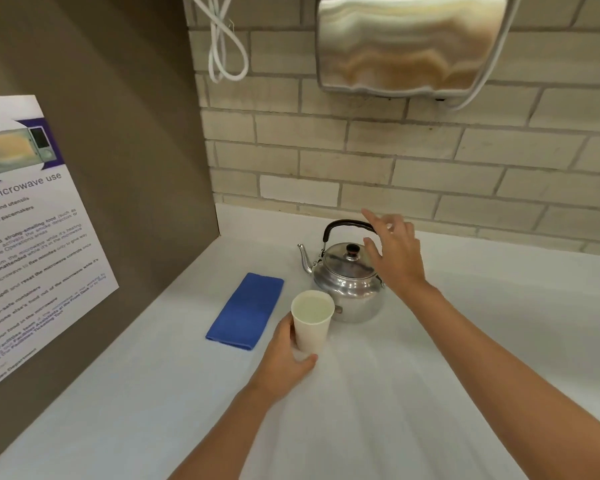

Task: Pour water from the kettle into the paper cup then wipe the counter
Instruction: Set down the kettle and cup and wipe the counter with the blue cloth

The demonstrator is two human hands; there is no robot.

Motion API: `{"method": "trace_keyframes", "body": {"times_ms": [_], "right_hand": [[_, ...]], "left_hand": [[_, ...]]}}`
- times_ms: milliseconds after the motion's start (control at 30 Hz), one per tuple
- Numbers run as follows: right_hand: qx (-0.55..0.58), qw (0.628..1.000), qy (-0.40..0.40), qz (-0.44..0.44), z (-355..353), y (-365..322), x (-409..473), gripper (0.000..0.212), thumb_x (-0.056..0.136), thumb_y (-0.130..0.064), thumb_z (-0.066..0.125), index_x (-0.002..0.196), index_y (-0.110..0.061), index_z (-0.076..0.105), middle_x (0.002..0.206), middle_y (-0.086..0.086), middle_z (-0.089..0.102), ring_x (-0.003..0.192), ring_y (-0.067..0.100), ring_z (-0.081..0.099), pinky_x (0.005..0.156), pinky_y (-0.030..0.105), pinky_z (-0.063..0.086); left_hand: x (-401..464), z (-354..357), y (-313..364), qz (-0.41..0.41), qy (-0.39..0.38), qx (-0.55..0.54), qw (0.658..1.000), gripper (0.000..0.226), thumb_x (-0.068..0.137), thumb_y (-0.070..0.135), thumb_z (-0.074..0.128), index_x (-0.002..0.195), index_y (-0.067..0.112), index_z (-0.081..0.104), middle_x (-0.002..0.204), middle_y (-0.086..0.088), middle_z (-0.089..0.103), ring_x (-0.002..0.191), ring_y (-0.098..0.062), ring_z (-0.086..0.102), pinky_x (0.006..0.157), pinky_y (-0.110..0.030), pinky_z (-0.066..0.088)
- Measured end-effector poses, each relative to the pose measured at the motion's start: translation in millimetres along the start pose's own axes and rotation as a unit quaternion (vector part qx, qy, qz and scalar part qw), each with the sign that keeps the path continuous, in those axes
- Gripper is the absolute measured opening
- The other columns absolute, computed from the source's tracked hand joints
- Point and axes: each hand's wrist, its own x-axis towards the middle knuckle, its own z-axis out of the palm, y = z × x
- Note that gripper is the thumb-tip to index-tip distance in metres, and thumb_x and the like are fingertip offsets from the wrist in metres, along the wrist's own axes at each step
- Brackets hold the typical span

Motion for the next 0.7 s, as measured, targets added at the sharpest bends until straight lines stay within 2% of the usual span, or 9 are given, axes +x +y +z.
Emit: {"method": "trace_keyframes", "body": {"times_ms": [133,200,300,400,500,567,633,700], "right_hand": [[0.015,0.996,-0.027,0.079,2,-10,-77,0.048,0.088,-0.012,0.054,0.134,-0.02,0.045,0.118,0.017,0.05,0.104,0.036,0.048,0.08,0.048,0.047],[0.006,0.994,-0.06,0.092,5,-17,-116,0.046,0.088,-0.012,0.055,0.133,-0.016,0.047,0.119,0.017,0.052,0.105,0.036,0.05,0.083,0.048,0.048],[-0.03,0.987,-0.113,0.113,14,-25,-162,0.041,0.091,-0.021,0.052,0.132,-0.017,0.049,0.13,0.014,0.049,0.117,0.033,0.047,0.092,0.046,0.045],[-0.088,0.974,-0.147,0.148,21,-25,-197,0.042,0.095,-0.035,0.043,0.135,-0.027,0.043,0.144,0.004,0.037,0.134,0.025,0.031,0.104,0.048,0.033],[-0.129,0.96,-0.171,0.181,27,-21,-217,0.042,0.095,-0.041,0.037,0.137,-0.033,0.038,0.15,0.0,0.031,0.14,0.024,0.019,0.11,0.049,0.022],[-0.131,0.959,-0.163,0.192,29,-19,-222,0.042,0.095,-0.04,0.037,0.137,-0.032,0.039,0.149,0.0,0.033,0.14,0.023,0.02,0.111,0.047,0.019],[-0.134,0.96,-0.151,0.192,31,-17,-222,0.043,0.094,-0.04,0.04,0.136,-0.032,0.041,0.148,0.0,0.035,0.139,0.023,0.022,0.111,0.047,0.019],[-0.134,0.96,-0.151,0.196,34,-16,-222,0.043,0.094,-0.041,0.04,0.136,-0.034,0.039,0.149,-0.001,0.034,0.14,0.023,0.02,0.112,0.047,0.018]], "left_hand": [[-15,-22,-6,-0.016,-0.023,0.072,0.997,0.059,0.086,0.001,0.049,0.138,0.02,0.028,0.135,0.004,0.041,0.123,-0.008,0.04,0.099,-0.018,0.029],[-16,-38,-3,0.002,0.006,0.106,0.994,0.046,0.089,-0.004,0.039,0.131,0.013,0.038,0.126,-0.002,0.048,0.119,-0.015,0.046,0.098,-0.022,0.033],[-4,-63,8,0.059,0.058,0.141,0.987,0.036,0.088,-0.007,0.036,0.121,0.004,0.049,0.111,-0.007,0.054,0.107,-0.023,0.054,0.091,-0.024,0.039],[24,-83,9,0.077,0.063,0.198,0.975,0.037,0.09,-0.003,0.037,0.125,0.0,0.047,0.128,-0.016,0.052,0.113,-0.027,0.052,0.095,-0.03,0.039],[63,-93,-1,0.055,0.034,0.339,0.938,0.039,0.095,0.011,0.036,0.129,-0.005,0.041,0.135,-0.023,0.044,0.124,-0.035,0.041,0.105,-0.038,0.031],[85,-92,-10,0.036,0.0,0.413,0.91,0.045,0.098,0.021,0.03,0.136,-0.002,0.033,0.146,-0.021,0.033,0.138,-0.034,0.024,0.113,-0.04,0.02],[98,-85,-21,0.032,-0.026,0.44,0.897,0.047,0.099,0.025,0.024,0.142,0.005,0.025,0.153,-0.015,0.023,0.142,-0.034,0.012,0.116,-0.045,0.015],[102,-77,-34,0.032,-0.046,0.449,0.892,0.048,0.099,0.025,0.02,0.145,0.013,0.019,0.156,-0.01,0.016,0.144,-0.032,0.008,0.117,-0.046,0.01]]}}
